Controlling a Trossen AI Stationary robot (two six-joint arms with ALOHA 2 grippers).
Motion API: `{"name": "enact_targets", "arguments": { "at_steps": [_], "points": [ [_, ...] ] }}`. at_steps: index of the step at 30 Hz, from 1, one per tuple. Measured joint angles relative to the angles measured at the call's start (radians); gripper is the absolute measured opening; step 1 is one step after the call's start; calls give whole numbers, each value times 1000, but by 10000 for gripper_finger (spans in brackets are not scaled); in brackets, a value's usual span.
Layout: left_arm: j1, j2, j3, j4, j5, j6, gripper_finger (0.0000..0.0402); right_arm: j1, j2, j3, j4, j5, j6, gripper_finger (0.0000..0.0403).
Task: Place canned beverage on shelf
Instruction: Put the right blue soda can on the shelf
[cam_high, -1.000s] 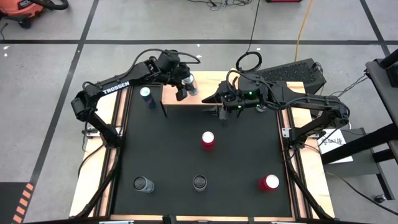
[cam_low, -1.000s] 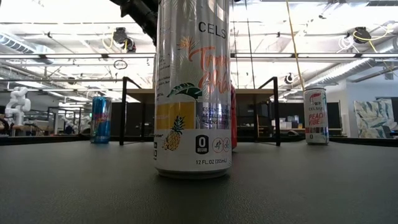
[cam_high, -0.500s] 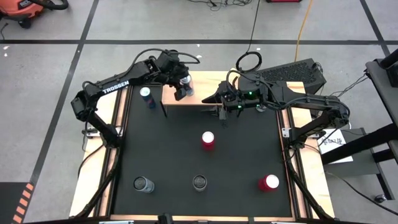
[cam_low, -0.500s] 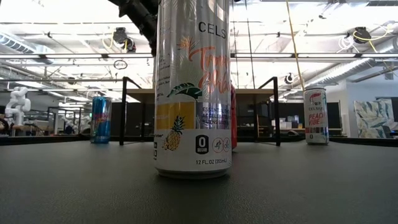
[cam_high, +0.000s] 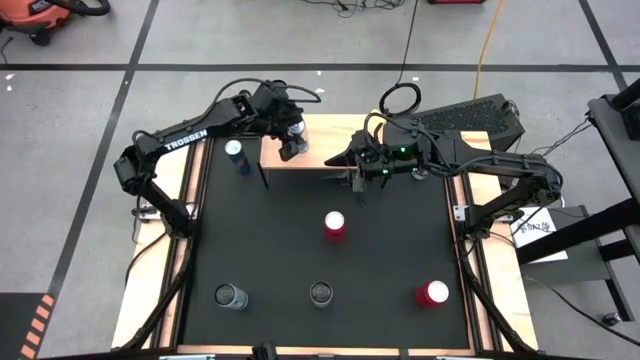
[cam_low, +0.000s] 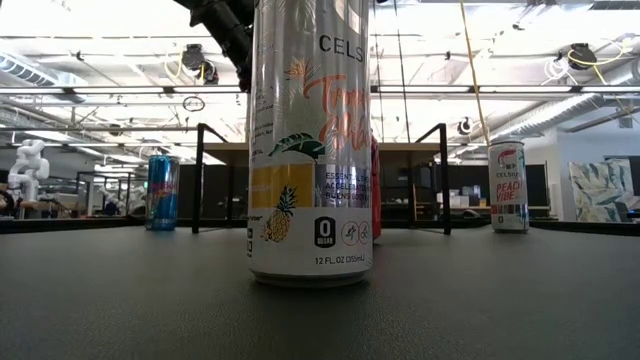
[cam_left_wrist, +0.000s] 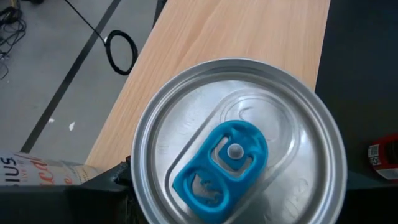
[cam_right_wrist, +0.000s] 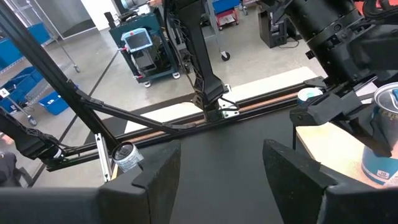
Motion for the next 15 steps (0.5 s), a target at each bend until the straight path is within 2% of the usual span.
{"name": "enact_targets", "arguments": {
  "at_steps": [13,15],
  "points": [
    [-3,0,0,2,-1,0,259,0,0,0,2,0,0,208],
    [-4,0,0,2,-26,0,259,0,0,0,2,0,0,208]
  ]
}}
